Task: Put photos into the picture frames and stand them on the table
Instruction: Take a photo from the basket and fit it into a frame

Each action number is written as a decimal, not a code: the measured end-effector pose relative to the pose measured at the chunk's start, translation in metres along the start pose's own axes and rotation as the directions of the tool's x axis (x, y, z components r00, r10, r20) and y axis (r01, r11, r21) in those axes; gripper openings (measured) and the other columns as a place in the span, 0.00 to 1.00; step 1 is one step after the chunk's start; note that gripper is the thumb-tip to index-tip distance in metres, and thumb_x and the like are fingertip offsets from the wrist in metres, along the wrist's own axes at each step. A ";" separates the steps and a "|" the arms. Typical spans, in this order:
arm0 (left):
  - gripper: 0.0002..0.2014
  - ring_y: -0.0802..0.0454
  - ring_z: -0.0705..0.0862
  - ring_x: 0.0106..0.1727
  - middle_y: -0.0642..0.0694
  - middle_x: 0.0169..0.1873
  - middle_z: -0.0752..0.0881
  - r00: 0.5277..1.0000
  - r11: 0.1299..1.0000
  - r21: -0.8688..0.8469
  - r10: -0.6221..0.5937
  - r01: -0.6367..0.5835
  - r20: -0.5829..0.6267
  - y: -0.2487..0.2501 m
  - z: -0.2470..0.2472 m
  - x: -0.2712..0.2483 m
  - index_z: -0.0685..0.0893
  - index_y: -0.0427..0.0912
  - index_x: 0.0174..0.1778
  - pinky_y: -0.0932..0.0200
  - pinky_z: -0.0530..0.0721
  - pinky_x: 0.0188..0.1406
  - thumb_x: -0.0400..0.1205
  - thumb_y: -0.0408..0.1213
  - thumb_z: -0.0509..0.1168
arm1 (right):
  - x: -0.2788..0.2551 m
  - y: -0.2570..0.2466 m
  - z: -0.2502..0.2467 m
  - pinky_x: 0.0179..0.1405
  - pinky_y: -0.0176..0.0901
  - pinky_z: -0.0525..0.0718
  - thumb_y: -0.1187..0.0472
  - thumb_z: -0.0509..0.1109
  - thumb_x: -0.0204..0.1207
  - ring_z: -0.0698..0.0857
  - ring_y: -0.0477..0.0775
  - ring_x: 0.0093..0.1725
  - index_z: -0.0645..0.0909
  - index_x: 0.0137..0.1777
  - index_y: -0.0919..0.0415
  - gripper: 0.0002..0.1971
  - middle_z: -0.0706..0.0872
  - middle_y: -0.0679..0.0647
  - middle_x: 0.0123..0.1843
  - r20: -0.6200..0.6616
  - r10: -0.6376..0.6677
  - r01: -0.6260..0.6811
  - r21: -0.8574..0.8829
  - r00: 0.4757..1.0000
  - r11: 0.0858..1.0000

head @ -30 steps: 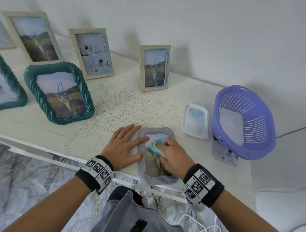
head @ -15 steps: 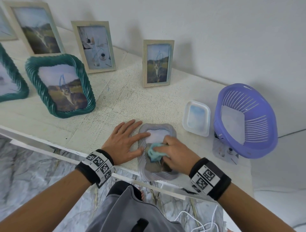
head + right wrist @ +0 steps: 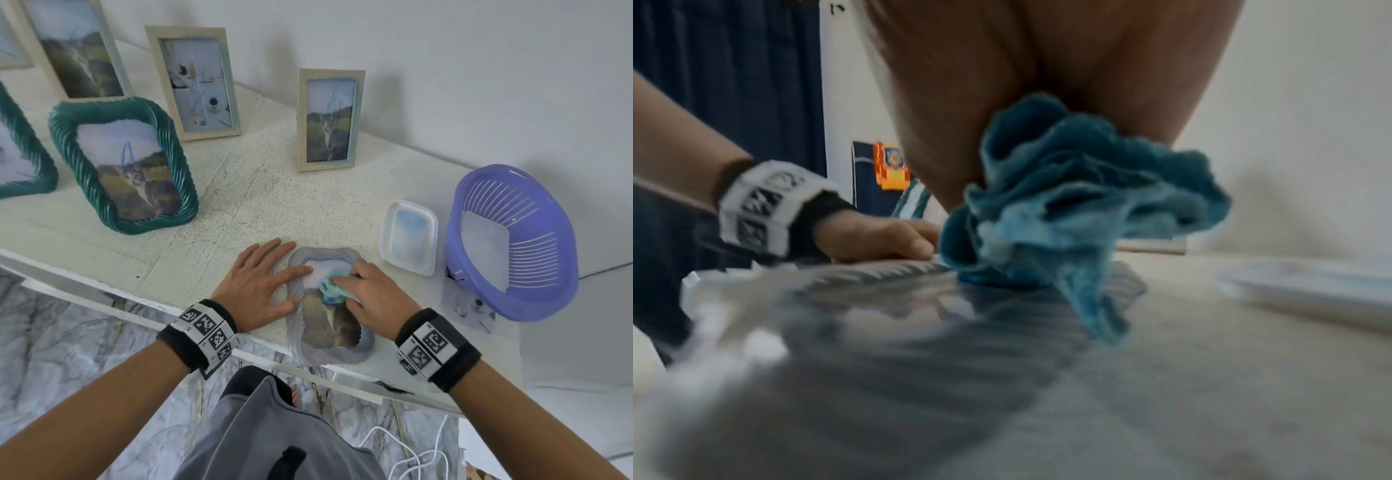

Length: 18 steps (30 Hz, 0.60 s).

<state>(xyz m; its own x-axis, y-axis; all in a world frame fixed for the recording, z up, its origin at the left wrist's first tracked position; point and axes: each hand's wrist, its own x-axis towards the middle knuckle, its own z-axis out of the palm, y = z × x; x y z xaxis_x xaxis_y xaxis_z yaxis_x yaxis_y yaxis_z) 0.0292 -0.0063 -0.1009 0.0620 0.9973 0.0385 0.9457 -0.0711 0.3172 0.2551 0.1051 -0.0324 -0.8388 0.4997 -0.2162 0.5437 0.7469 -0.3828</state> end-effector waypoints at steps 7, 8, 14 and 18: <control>0.29 0.48 0.52 0.86 0.51 0.85 0.60 1.000 1.000 -0.017 -0.010 0.010 -0.004 0.002 0.000 0.001 0.67 0.68 0.79 0.43 0.46 0.85 0.80 0.65 0.49 | -0.039 -0.015 0.007 0.45 0.28 0.70 0.63 0.67 0.80 0.70 0.48 0.49 0.80 0.69 0.59 0.18 0.76 0.57 0.57 0.156 -0.200 0.193 0.061 0.967 0.979; 0.29 0.48 0.52 0.86 0.51 0.85 0.60 1.000 1.000 -0.022 -0.009 0.009 -0.002 0.001 -0.001 0.001 0.67 0.68 0.79 0.43 0.47 0.85 0.80 0.65 0.49 | -0.036 -0.008 0.004 0.48 0.29 0.71 0.63 0.66 0.81 0.69 0.48 0.50 0.80 0.70 0.57 0.18 0.76 0.56 0.58 0.151 -0.159 0.155 0.034 0.976 0.987; 0.29 0.48 0.52 0.86 0.51 0.85 0.60 1.000 1.000 -0.016 -0.012 0.012 -0.009 0.000 -0.001 0.000 0.67 0.68 0.79 0.42 0.48 0.85 0.80 0.65 0.49 | -0.019 -0.010 0.010 0.46 0.40 0.73 0.67 0.66 0.77 0.77 0.58 0.50 0.80 0.68 0.62 0.19 0.75 0.59 0.54 0.029 -0.064 0.064 0.014 0.998 0.998; 0.29 0.49 0.51 0.87 0.51 0.85 0.58 1.000 1.000 -0.014 -0.015 0.015 0.004 0.000 0.000 0.000 0.65 0.70 0.79 0.43 0.46 0.85 0.80 0.66 0.48 | -0.049 -0.019 0.013 0.45 0.40 0.81 0.62 0.65 0.78 0.76 0.53 0.47 0.83 0.65 0.59 0.17 0.77 0.59 0.54 0.136 -0.215 0.203 0.096 0.967 0.974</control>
<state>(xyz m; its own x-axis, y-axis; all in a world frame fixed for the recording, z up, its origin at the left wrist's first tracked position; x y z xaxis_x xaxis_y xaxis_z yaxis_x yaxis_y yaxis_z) 0.0297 -0.0060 -0.1010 0.0488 0.9984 0.0297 0.9418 -0.0559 0.3314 0.2853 0.0608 -0.0261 -0.9321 0.2633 -0.2488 0.3567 0.7870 -0.5034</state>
